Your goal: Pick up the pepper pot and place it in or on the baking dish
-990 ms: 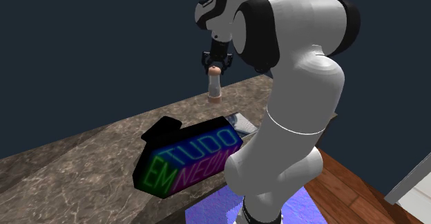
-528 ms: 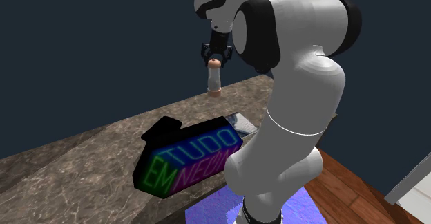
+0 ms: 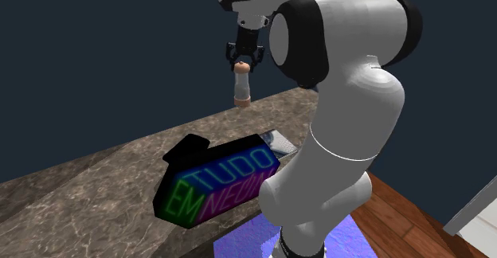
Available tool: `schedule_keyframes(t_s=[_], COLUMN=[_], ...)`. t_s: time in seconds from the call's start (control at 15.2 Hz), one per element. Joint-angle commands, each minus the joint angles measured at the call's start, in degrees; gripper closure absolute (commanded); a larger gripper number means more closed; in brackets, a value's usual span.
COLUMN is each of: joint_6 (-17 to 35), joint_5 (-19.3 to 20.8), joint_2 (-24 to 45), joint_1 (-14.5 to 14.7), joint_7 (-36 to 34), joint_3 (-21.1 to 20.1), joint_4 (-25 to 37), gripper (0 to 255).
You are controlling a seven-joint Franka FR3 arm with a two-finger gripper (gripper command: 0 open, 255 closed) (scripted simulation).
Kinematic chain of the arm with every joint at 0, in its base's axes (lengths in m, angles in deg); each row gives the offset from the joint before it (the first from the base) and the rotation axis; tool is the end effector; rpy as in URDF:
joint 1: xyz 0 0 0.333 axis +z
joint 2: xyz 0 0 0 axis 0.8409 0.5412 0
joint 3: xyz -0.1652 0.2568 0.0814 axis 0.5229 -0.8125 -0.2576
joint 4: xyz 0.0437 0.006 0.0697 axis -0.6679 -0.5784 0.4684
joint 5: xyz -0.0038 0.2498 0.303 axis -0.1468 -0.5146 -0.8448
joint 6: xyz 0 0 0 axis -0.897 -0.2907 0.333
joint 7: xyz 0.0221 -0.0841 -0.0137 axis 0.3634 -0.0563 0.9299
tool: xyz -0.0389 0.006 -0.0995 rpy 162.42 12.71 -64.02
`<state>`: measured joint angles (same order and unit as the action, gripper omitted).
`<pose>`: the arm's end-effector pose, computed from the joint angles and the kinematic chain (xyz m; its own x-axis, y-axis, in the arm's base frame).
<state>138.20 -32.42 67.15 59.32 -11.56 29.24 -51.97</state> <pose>0.5222 0.0313 0.5692 0.9993 -0.0029 0.0361 0.0032 -0.9857 -0.1685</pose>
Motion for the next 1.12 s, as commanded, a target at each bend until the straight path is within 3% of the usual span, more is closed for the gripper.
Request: schedule_keyframes(t_s=[0.0,0.53,1.06], joint_6=[-0.5,-1.7,-3.3], joint_5=[-0.1,-1.1,-2.3], joint_2=[-1.8,-7.2,-9.0], joint_1=[1.0,5.1,9.1], joint_7=[-2.5,-12.8,-23.8], joint_3=[-1.4,-7.6,-14.5], joint_4=[-1.0,-3.4,-1.6], gripper=[255,255,255])
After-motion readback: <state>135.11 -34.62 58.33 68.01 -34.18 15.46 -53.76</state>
